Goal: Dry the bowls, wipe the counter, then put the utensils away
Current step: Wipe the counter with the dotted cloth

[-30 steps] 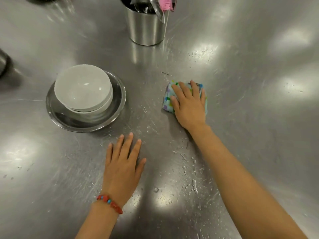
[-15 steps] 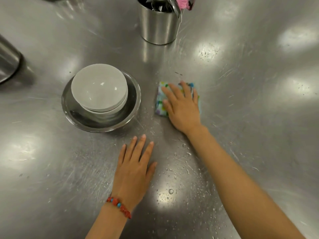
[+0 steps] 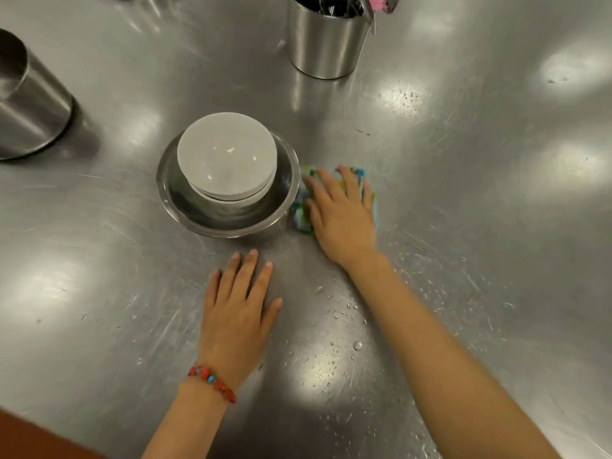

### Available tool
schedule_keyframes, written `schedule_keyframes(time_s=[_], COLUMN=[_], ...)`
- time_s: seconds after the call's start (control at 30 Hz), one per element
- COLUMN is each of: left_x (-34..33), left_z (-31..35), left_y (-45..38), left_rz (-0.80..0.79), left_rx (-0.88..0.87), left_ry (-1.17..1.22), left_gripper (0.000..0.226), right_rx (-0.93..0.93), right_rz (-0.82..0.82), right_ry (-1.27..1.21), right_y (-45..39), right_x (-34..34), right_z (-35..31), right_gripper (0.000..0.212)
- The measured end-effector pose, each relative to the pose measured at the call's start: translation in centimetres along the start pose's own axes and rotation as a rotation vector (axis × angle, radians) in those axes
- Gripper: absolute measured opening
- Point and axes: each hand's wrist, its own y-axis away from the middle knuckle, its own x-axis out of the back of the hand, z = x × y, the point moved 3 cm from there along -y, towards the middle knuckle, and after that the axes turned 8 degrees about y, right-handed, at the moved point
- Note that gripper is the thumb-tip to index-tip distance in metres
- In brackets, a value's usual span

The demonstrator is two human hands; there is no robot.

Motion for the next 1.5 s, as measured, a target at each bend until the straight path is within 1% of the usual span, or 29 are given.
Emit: schedule_keyframes(time_s=[0.03,0.07,0.17,0.27,0.33,0.43,0.47,0.53,0.57,0.6,0.63,0.73,0.8,0.93,1.0,1.07,1.17,1.23,1.27,1.33,1.4,1.5], left_x=[0.0,0.1,0.0,0.1,0.4,0.9,1.0,1.1,1.1,1.1,1.0,0.6,0.4,0.3,0.4,0.5,1.7,2.5,2.8,3.3,3.5,3.9], left_z=[0.0,-0.1,-0.4,-0.7,-1.0,-1.7,-2.0,-2.5,-2.7,-2.9,-3.0,-3.4,-3.5,-3.7,-3.9,-4.2,-5.1,-6.2,-7.0,-8.6,-10.2,-11.8], left_y=[-0.1,-0.1,-0.1,0.4,0.7,2.0,2.4,3.3,3.7,4.0,4.2,4.4,4.6,4.7,4.8,5.0,6.2,7.4,7.9,8.7,9.4,10.0], left_rz=[0.027,0.045,0.061,0.044,0.043,0.055,0.049,0.000,-0.009,-0.011,-0.016,0.008,0.024,0.023,0.009,-0.003,0.048,0.090,0.095,0.086,0.048,0.016], left_rx=[-0.013,-0.021,-0.050,-0.075,-0.072,-0.021,-0.005,0.019,0.023,0.020,0.018,0.010,0.012,0.017,0.007,-0.004,0.014,0.048,0.065,0.100,0.120,0.102], left_ry=[0.006,0.009,0.016,0.040,0.042,0.060,0.060,0.054,0.048,0.039,0.030,0.029,0.046,0.063,0.045,0.011,0.004,0.029,0.029,0.016,-0.010,-0.017], left_gripper=[0.047,0.047,0.054,0.053,0.051,0.042,0.043,0.069,0.076,0.078,0.076,0.059,0.051,0.057,0.058,0.055,0.062,0.066,0.068,0.071,0.071,0.071], right_rx=[-0.003,-0.011,-0.015,-0.101,-0.137,-0.054,-0.032,-0.005,0.008,0.013,0.003,-0.111,-0.138,0.037,0.085,0.090,-0.018,-0.068,-0.050,0.052,0.124,0.080], right_rz=[-0.013,-0.030,-0.057,-0.051,-0.031,-0.013,-0.016,-0.030,-0.039,-0.048,-0.056,-0.053,-0.047,-0.022,-0.045,-0.052,-0.051,-0.037,-0.030,-0.018,-0.026,-0.028], right_ry=[0.003,0.006,0.007,0.019,-0.007,-0.037,-0.033,-0.023,-0.022,-0.023,-0.025,-0.012,-0.012,-0.028,-0.034,-0.020,0.003,-0.004,-0.017,-0.037,-0.044,-0.033], right_y=[1.2,1.7,0.0,-1.1,0.7,5.9,7.2,8.1,7.8,7.0,6.1,4.0,4.9,10.3,10.4,8.8,6.8,7.4,8.2,10.5,12.0,10.3], right_x=[0.1,0.1,0.3,0.0,0.0,0.2,0.3,0.3,0.3,0.3,0.2,0.0,0.1,0.5,0.4,0.2,0.0,0.0,0.1,0.1,0.2,-0.1], right_z=[-0.6,-0.9,-0.6,-0.9,-2.1,-5.1,-5.8,-5.8,-5.5,-5.1,-4.8,-4.5,-5.6,-9.0,-8.9,-8.3,-8.1,-9.2,-10.1,-11.9,-12.8,-12.6], right_gripper=[0.045,0.045,0.043,0.043,0.043,0.044,0.045,0.045,0.044,0.044,0.044,0.045,0.045,0.045,0.044,0.044,0.044,0.044,0.044,0.044,0.043,0.041])
